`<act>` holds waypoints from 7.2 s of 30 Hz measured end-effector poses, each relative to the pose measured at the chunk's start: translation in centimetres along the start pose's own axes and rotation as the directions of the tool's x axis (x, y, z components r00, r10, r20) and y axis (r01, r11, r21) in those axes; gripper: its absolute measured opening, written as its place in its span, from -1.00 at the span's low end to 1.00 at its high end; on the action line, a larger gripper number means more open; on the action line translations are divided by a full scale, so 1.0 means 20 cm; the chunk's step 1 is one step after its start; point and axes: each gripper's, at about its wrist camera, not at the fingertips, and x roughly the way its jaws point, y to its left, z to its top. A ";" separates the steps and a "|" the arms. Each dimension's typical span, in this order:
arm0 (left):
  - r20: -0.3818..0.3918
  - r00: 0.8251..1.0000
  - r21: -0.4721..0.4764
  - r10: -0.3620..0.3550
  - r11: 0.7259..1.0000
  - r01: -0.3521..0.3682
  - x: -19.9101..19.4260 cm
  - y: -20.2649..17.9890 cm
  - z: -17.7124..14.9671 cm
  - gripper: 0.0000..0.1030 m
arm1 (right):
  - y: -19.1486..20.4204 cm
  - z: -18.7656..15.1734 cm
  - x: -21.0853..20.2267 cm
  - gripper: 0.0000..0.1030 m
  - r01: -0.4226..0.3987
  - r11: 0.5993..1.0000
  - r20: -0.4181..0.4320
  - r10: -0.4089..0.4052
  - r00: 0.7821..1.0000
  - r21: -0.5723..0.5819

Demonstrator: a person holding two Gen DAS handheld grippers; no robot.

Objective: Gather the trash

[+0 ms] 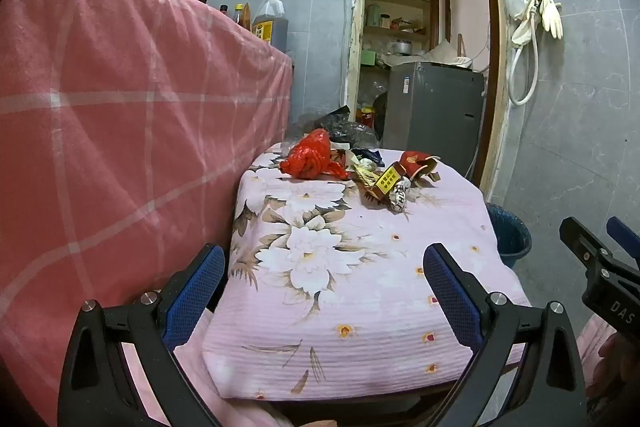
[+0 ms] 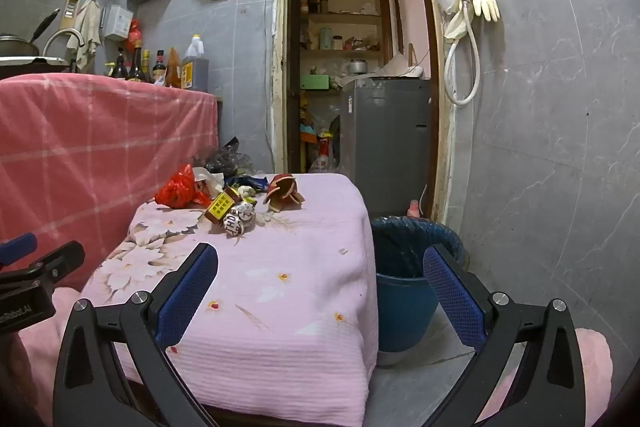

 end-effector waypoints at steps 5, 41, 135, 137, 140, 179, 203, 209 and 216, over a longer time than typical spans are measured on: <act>0.001 1.000 0.002 0.005 1.000 -0.005 -0.01 -0.01 0.00 0.89 | 0.00 0.00 0.00 1.00 0.002 1.000 0.004 -0.002 1.000 -0.005; -0.007 1.000 -0.004 -0.001 1.000 0.001 0.00 0.00 0.00 0.89 | 0.02 0.00 0.00 1.00 0.000 1.000 0.006 0.000 1.000 -0.001; -0.134 0.990 -0.089 -0.032 0.996 0.020 0.70 -0.04 0.34 0.89 | -0.24 0.27 0.61 1.00 0.053 0.999 -0.024 -0.053 0.998 -0.001; -0.153 0.987 -0.105 -0.050 0.994 0.034 0.76 -0.03 0.36 0.89 | -0.26 0.31 0.68 1.00 0.013 1.000 -0.035 -0.013 0.999 0.002; -0.175 0.982 -0.125 -0.067 0.991 0.045 0.86 -0.02 0.39 0.89 | -0.27 0.36 0.80 1.00 -0.046 0.999 -0.050 0.045 0.998 -0.009; -0.441 0.822 -0.358 -0.359 0.911 0.206 1.30 0.02 0.39 -0.68 | -0.01 0.32 1.76 0.05 -0.366 0.929 -0.474 0.350 0.808 0.061; -0.235 0.941 -0.229 -0.244 0.955 0.190 1.08 -0.13 0.47 -0.92 | -0.12 0.39 1.51 -0.33 -0.408 0.910 -0.287 0.411 0.865 0.072; -0.149 0.964 -0.147 -0.223 0.968 0.201 1.07 -0.30 0.49 -0.92 | -0.22 0.42 1.40 -0.33 -0.373 0.927 -0.188 0.374 0.908 0.044; -0.091 0.960 -0.116 -0.263 0.961 0.252 1.13 -0.56 0.49 -0.92 | -0.46 0.45 1.31 -0.33 -0.268 0.962 -0.088 0.271 0.958 0.046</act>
